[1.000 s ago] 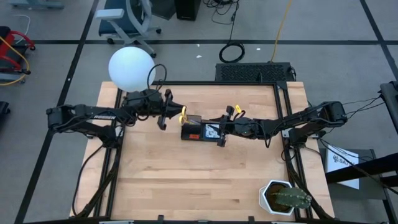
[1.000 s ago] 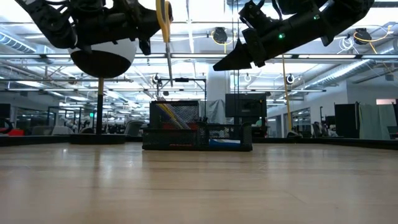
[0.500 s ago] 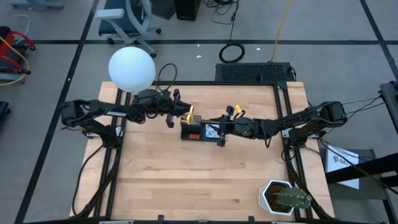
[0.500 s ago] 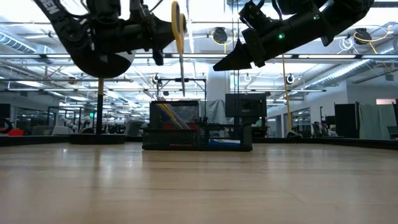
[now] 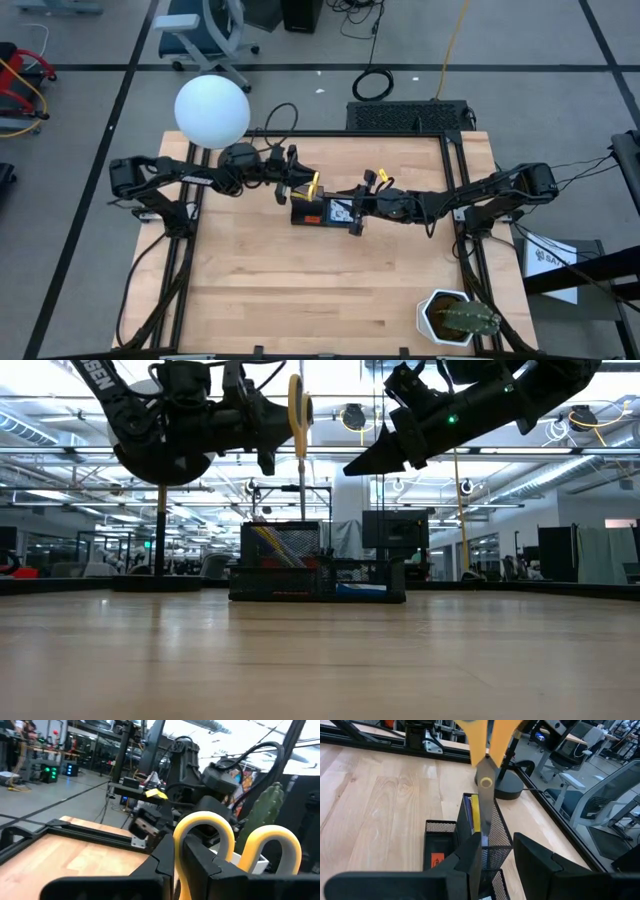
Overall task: Pick and place office supplies into organizer
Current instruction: Put the yellow scissors into the desk organizer
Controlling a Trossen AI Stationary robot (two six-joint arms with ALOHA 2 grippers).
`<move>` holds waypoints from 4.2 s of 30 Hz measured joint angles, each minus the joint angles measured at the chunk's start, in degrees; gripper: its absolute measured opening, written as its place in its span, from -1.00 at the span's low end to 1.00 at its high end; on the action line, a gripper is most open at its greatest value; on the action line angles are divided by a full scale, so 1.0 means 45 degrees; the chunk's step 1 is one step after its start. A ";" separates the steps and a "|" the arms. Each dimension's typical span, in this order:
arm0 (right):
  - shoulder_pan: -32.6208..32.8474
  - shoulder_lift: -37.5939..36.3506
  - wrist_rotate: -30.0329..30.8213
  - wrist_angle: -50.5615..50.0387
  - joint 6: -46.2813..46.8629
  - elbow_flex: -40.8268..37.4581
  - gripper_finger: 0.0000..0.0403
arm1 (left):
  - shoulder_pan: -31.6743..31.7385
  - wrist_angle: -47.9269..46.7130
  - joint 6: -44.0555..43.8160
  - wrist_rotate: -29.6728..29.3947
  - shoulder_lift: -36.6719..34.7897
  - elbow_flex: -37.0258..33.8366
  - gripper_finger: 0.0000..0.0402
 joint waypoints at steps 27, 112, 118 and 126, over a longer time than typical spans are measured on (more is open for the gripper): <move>0.0000 0.0002 -0.0007 -0.0017 -0.0029 0.0000 -0.48 | -0.0007 -0.0008 -0.2038 0.0023 -0.0005 0.0000 -0.48; -0.1103 0.2841 -0.3158 0.4083 -0.0469 -0.0005 -0.48 | -0.0223 -0.1539 -0.2087 0.0331 -0.0174 0.0000 -0.48; -0.1180 0.2327 -0.2632 0.3669 -0.0518 -0.0010 -0.48 | -0.0257 -0.1834 -0.1877 0.0603 -0.0606 -0.0003 -0.48; -0.1069 0.2222 -0.2496 0.5110 -0.1021 0.0000 -0.48 | -0.0352 -0.1680 -0.1791 0.0730 -0.0792 0.0000 -0.48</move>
